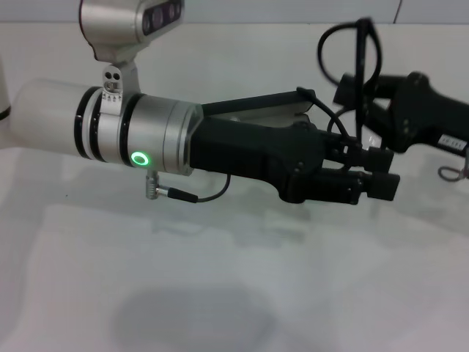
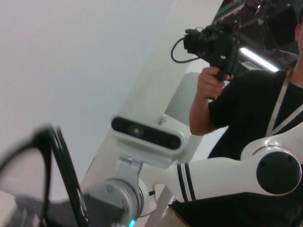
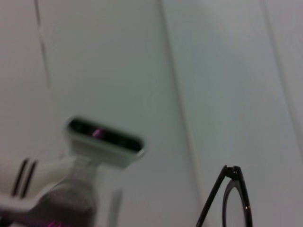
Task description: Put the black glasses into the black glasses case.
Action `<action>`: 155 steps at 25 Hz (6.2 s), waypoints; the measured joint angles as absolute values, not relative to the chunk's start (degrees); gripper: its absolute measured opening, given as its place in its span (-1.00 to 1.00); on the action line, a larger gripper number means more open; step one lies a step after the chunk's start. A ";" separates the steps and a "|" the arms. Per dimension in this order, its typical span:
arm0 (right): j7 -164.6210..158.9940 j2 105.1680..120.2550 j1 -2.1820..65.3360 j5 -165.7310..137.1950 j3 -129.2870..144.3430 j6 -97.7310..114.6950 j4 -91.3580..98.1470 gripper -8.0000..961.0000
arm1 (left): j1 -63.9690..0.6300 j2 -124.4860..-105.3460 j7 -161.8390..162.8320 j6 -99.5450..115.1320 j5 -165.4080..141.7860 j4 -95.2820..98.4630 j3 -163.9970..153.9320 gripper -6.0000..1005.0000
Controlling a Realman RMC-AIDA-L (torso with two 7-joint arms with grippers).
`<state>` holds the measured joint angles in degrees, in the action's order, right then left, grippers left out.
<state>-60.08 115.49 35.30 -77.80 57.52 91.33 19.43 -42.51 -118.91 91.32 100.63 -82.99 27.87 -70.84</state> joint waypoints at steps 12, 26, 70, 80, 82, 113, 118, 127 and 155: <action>-60.15 114.95 34.75 -85.59 61.57 95.31 21.57 -0.75 | -42.26 -119.17 91.11 100.32 -83.34 27.64 -70.49 -0.08; -59.79 114.61 29.26 -85.96 60.03 96.44 26.87 -0.75 | -42.08 -119.35 90.99 100.20 -83.53 27.42 -70.48 -0.08; -50.56 115.95 25.73 -78.38 100.02 40.29 58.10 -0.69 | -29.83 -118.25 73.94 75.49 -81.53 27.25 -42.31 -0.08; -50.06 116.17 26.19 -83.71 112.63 23.98 61.14 -0.68 | -31.51 -118.15 74.17 73.27 -80.30 27.24 -42.24 -0.08; -50.05 116.19 26.24 -84.33 113.42 22.79 61.32 -0.68 | -31.79 -118.15 74.18 72.91 -80.38 27.24 -42.32 -0.08; -49.96 116.19 32.48 -91.89 125.99 5.37 57.74 -0.64 | -32.95 -118.21 73.83 71.94 -80.69 26.54 -42.62 -0.08; -50.13 116.19 32.24 -91.50 127.79 1.90 58.06 -0.63 | -32.96 -118.23 73.82 71.94 -80.69 26.54 -42.62 -0.08; -50.11 116.19 32.09 -91.40 129.45 1.57 57.83 -0.62 | -33.02 -118.60 73.82 72.02 -80.69 26.54 -42.72 -0.08; -50.62 116.19 30.68 -90.57 131.76 -2.21 57.60 -0.58 | -32.96 -119.46 73.83 72.33 -80.68 26.49 -42.71 -0.07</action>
